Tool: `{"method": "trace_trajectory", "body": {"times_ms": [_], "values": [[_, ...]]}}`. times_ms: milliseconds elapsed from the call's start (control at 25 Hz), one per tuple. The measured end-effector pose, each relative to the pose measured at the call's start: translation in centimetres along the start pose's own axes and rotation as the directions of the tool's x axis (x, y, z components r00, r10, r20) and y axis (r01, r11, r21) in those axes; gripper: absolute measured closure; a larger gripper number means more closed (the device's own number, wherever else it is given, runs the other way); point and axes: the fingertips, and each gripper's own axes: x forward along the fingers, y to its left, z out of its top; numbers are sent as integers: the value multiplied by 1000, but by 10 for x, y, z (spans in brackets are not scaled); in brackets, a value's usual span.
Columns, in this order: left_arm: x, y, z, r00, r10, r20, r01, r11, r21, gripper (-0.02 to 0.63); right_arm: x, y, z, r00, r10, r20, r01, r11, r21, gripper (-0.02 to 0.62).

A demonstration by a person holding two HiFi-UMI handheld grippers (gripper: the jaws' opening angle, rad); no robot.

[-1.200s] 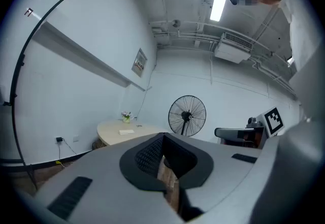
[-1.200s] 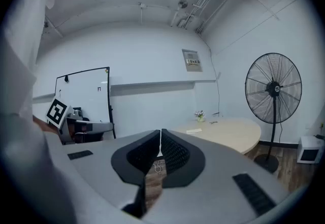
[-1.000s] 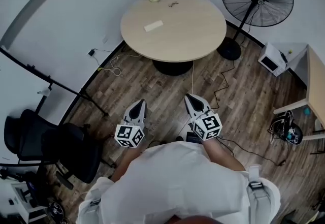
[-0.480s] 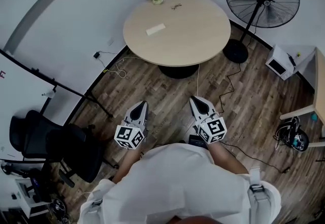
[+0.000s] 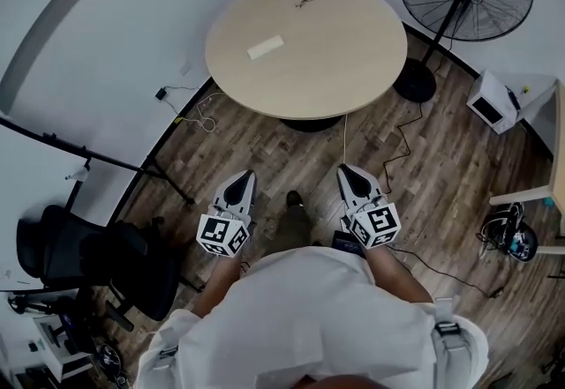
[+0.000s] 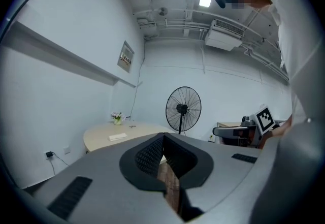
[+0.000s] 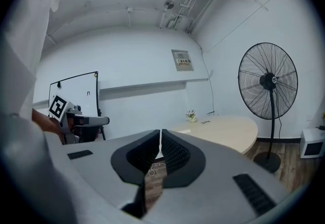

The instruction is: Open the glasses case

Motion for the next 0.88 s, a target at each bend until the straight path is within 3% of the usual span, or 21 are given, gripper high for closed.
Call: {"method": "trace_trajectory", "body": {"times_ms": [360, 600, 880], "values": [[111, 97, 20, 1000, -22, -1, 22, 1000, 3, 592, 124, -45, 35, 999, 5, -42, -7, 999, -35, 568], [181, 160, 30, 999, -38, 1, 38, 999, -10, 592, 196, -88, 58, 996, -60, -63, 56, 996, -63, 568], [264, 211, 12, 999, -28, -19, 27, 999, -48, 592, 257, -132, 56, 996, -37, -85, 30, 996, -79, 568]]}}
